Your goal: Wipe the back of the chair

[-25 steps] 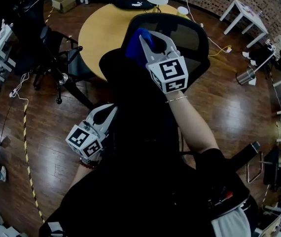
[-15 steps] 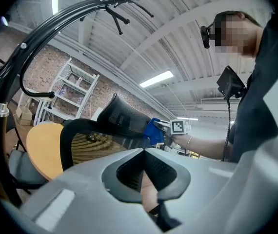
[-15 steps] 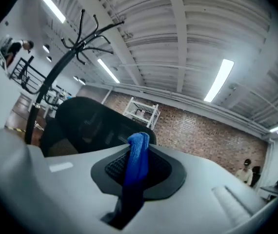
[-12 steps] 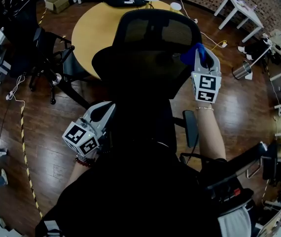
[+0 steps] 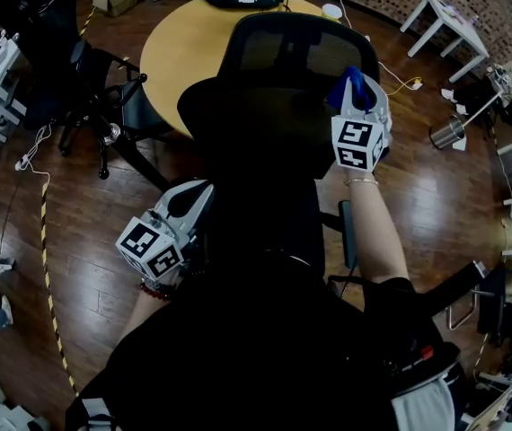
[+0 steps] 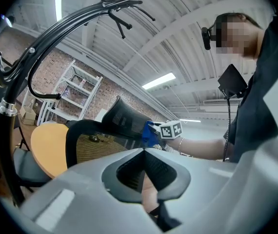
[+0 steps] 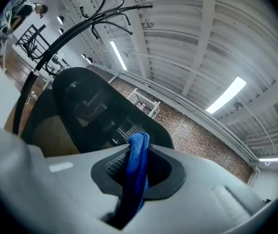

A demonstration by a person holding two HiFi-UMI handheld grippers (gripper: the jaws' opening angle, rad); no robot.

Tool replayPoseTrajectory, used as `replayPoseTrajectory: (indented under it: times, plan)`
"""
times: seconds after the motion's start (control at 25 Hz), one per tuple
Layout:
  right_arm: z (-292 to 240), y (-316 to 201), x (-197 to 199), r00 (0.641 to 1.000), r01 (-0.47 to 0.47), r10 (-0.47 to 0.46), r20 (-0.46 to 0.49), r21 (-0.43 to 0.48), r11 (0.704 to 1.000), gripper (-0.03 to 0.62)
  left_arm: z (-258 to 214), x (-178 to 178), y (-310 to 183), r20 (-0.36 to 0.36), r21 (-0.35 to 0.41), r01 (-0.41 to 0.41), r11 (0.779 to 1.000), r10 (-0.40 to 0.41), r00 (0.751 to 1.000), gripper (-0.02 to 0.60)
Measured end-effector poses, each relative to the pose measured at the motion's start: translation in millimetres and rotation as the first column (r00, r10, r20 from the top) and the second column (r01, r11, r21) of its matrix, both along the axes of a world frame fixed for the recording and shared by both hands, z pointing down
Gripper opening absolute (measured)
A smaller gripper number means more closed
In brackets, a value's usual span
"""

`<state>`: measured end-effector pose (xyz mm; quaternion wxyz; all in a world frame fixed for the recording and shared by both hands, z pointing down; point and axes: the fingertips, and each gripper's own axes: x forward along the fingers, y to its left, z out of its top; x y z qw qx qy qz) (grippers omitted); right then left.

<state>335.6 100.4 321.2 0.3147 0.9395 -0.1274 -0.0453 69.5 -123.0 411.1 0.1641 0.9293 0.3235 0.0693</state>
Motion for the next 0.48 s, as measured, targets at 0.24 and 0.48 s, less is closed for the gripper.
replayPoseTrajectory:
  times: [0.24,0.48]
  plan:
    - [1,-42,10,0.999,0.001,-0.003,0.041,0.038,0.999,0.031,0,-6,-5,0.000,-0.011,0.015,1.000,-0.015,1.000,0.006]
    - [1,-119,-2,0.975,0.185,-0.193,0.108,0.080,0.979,0.029,6,-10,-10,0.005,-0.026,0.008,1.000,-0.008,1.000,0.006]
